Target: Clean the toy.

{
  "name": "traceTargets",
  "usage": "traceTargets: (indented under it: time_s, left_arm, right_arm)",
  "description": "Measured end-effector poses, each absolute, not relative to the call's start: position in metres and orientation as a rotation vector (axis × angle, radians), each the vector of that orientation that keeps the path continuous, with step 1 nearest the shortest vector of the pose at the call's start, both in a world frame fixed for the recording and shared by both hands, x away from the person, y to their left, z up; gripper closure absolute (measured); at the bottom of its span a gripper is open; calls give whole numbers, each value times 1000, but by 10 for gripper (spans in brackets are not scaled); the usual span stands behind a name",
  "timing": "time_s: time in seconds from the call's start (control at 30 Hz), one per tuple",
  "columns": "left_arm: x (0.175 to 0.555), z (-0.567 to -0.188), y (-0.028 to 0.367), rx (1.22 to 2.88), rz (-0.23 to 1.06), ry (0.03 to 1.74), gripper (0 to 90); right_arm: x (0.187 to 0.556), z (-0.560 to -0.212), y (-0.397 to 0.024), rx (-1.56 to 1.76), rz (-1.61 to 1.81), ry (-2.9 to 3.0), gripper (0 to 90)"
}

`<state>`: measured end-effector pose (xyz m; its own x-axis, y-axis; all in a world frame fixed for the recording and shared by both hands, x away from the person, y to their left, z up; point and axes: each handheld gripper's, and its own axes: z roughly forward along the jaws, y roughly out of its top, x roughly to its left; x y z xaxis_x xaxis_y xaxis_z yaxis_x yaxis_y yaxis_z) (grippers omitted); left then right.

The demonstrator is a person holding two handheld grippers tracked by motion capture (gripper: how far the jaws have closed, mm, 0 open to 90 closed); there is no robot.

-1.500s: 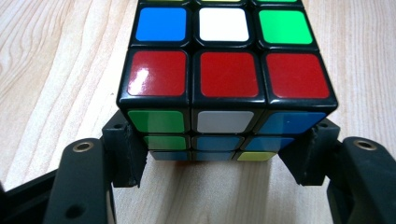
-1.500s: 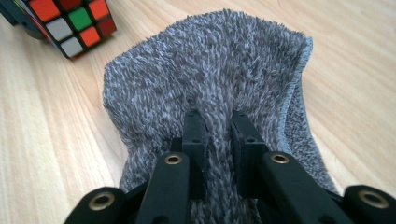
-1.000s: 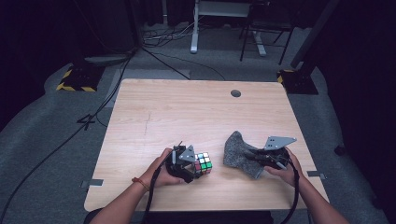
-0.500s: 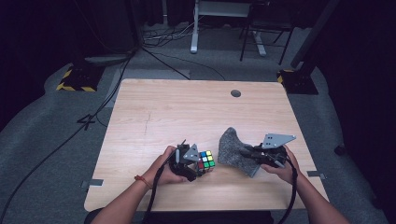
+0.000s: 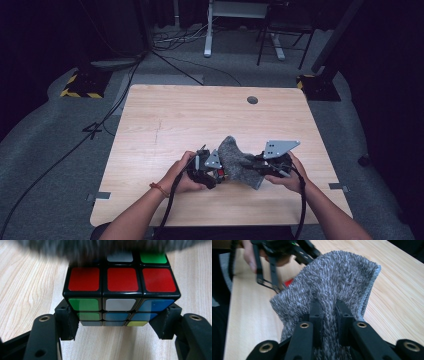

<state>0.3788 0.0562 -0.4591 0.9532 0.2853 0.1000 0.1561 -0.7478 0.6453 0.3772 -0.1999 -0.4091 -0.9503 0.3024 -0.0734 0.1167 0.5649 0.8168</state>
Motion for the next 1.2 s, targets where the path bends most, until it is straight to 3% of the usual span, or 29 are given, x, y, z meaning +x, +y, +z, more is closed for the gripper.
traceTargets:
  time_s: [0.37,0.9,1.2]
  left_arm:
    - [374,-458,53,2423,247,331,340]
    - [366,-453,60,2407,274,300,341]
    - [366,-455,54,2412,267,312,341]
  right_arm:
    - [370,-411,-162,282,1309,2624,781]
    - [386,-434,-197,470,1215,2599,785]
    - [365,-420,-188,296,1323,2567,786]
